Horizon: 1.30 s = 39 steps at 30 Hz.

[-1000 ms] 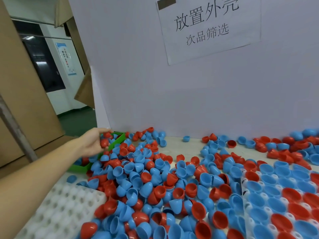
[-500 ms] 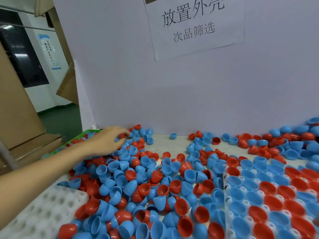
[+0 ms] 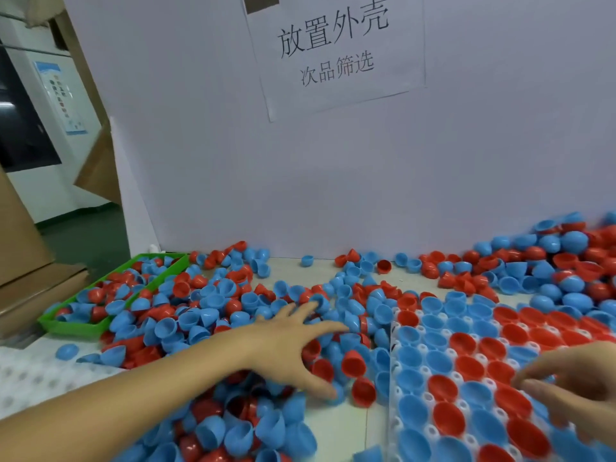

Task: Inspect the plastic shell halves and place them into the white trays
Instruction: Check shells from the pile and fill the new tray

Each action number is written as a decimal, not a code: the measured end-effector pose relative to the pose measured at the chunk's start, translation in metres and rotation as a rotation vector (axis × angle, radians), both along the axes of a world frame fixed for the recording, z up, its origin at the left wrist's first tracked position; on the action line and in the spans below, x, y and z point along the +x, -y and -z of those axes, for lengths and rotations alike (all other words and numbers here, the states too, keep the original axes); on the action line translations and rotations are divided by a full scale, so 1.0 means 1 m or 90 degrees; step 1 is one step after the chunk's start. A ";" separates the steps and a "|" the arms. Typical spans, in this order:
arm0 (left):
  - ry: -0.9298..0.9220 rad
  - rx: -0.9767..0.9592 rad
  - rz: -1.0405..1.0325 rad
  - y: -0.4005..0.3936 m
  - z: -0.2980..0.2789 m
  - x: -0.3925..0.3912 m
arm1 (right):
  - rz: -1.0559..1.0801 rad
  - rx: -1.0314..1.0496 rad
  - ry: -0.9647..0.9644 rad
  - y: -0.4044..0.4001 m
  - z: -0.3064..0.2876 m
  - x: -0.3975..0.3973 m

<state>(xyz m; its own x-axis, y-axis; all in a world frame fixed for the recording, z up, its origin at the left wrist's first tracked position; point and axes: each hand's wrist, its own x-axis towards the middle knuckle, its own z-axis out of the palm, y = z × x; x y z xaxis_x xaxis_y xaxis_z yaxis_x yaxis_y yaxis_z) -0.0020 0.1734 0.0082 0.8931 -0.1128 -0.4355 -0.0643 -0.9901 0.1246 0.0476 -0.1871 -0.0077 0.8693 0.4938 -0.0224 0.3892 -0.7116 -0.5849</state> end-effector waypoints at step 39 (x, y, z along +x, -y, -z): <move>0.161 -1.318 -0.474 0.136 0.002 -0.019 | 0.044 0.488 0.067 -0.085 -0.026 -0.040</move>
<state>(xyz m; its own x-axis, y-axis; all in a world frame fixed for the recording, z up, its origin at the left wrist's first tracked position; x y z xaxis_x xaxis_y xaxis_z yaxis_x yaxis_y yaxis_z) -0.0209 0.0369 0.0057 0.9828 0.1590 -0.0941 -0.0278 0.6307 0.7756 0.0080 -0.1021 0.0180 0.8771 0.2826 0.3884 0.4400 -0.1481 -0.8857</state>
